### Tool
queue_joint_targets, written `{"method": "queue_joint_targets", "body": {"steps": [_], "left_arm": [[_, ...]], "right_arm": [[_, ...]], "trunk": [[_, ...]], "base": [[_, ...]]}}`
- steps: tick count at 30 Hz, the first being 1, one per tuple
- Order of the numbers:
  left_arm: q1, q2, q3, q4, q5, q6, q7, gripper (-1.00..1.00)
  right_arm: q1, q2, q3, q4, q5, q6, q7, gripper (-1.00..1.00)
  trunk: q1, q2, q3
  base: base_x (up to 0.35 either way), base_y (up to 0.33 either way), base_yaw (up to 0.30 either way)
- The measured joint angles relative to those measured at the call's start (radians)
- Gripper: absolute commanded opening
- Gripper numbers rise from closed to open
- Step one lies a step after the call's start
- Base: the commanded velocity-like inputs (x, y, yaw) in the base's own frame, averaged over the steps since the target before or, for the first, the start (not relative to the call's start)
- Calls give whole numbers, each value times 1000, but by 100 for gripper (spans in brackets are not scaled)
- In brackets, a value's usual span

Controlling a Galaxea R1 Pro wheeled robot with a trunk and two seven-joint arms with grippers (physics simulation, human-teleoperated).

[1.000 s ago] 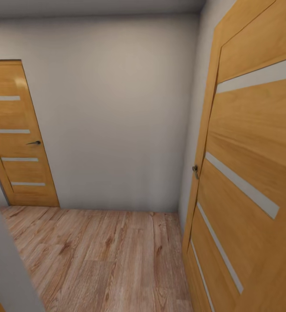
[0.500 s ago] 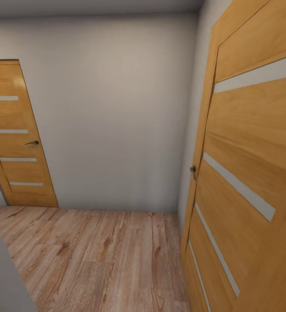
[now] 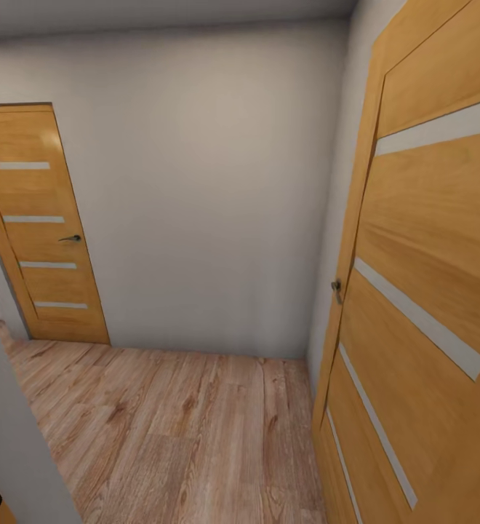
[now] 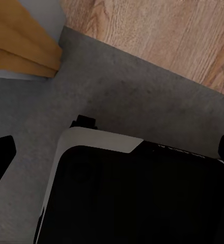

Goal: Move the two storage containers from the living room to the garage. In the garage, place one container on the floor and stack the other container on top of it (either order is fine).

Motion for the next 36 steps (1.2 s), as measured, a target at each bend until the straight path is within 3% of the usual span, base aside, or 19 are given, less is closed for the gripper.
{"method": "queue_joint_targets", "body": {"steps": [9, 36], "left_arm": [[0, 0, 0, 0, 0, 1, 1, 100], [0, 2, 0, 0, 0, 1, 1, 100]], "right_arm": [[0, 0, 1, 0, 1, 2, 0, 100], [0, -1, 1, 0, 2, 2, 0, 100]], "trunk": [[0, 0, 0], [0, 0, 0]], "base": [[63, 0, 0], [309, 0, 0]]}}
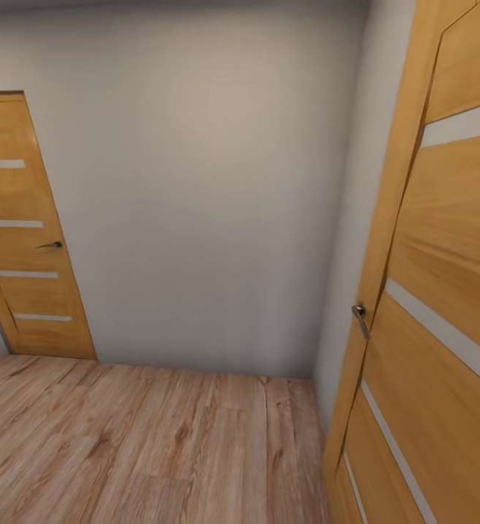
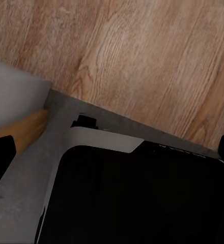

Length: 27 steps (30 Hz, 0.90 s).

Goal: Move the two storage containers from the living room to the garage. In the garage, place one container on the floor and stack the other container on top of it (either order is fine).

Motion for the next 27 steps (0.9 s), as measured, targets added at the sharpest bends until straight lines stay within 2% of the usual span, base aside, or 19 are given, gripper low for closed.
{"method": "queue_joint_targets", "body": {"steps": [27], "left_arm": [[0, 0, 0, 0, 0, 0, 0, 100]], "right_arm": [[0, 3, 0, 1, 1, 1, 0, 100]], "trunk": [[0, 0, 0]], "base": [[291, 0, 0]]}}
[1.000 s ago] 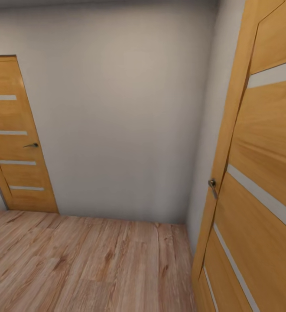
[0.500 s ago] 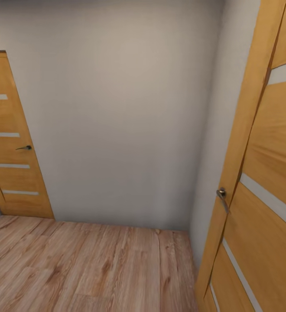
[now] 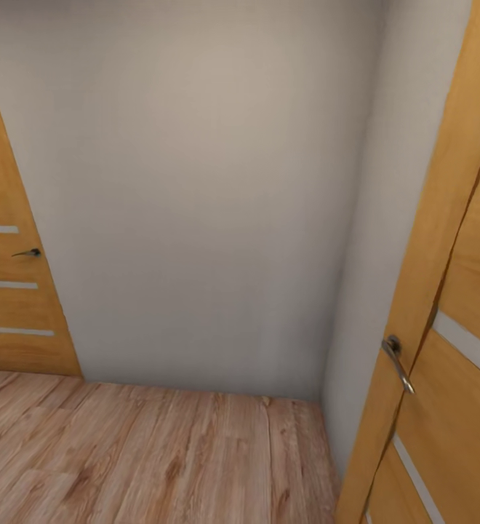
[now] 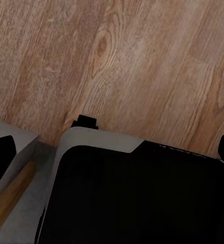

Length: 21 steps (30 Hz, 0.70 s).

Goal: Move the two storage containers from the living room to the garage. In the garage, place one container on the floor and stack the other container on top of it (either order is fine).

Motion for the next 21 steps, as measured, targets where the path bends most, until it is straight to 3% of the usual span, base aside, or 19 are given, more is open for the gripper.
{"method": "queue_joint_targets", "body": {"steps": [21], "left_arm": [[0, 0, 0, 0, 0, 0, 0, 100]], "right_arm": [[0, 2, 0, 0, 0, 0, 0, 100]], "trunk": [[0, 0, 0]], "base": [[290, 0, 0]]}}
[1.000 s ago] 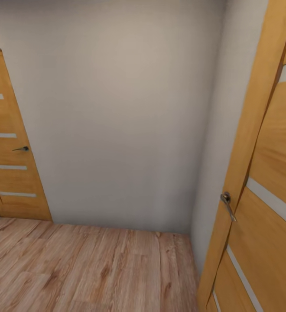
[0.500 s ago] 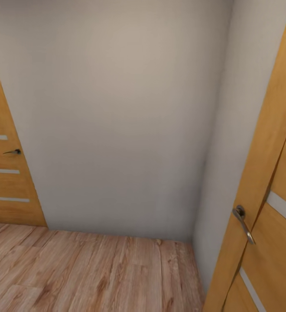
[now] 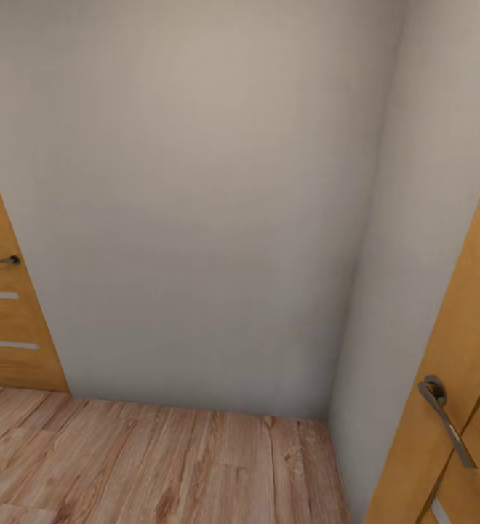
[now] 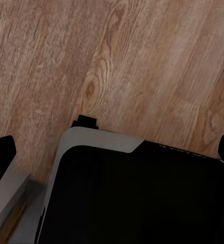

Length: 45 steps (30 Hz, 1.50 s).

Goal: Move the two storage containers from the living room to the garage. In the garage, place one container on the floor and stack the other container on top of it (either order is fine).

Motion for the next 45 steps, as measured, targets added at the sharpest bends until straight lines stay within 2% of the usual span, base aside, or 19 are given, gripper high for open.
{"method": "queue_joint_targets", "body": {"steps": [9, 21, 31, 45], "left_arm": [[0, -1, 0, 0, 0, 0, 0, 100], [0, -1, 0, 0, 0, -1, 0, 100], [0, 0, 0, 0, 1, -1, 0, 100], [0, 0, 0, 0, 1, -1, 0, 100]], "right_arm": [[0, -1, 0, 0, 0, 0, 0, 100], [0, 0, 0, 0, 0, 0, 0, 100], [0, -2, 0, 0, -1, 0, -1, 100], [0, 5, -2, 0, 1, 3, 0, 100]], "trunk": [[0, 0, 0], [0, 0, 0], [0, 0, 0], [0, 0, 0]], "base": [[274, 37, 0], [40, 16, 0], [238, 0, 0], [12, 0, 53]]}}
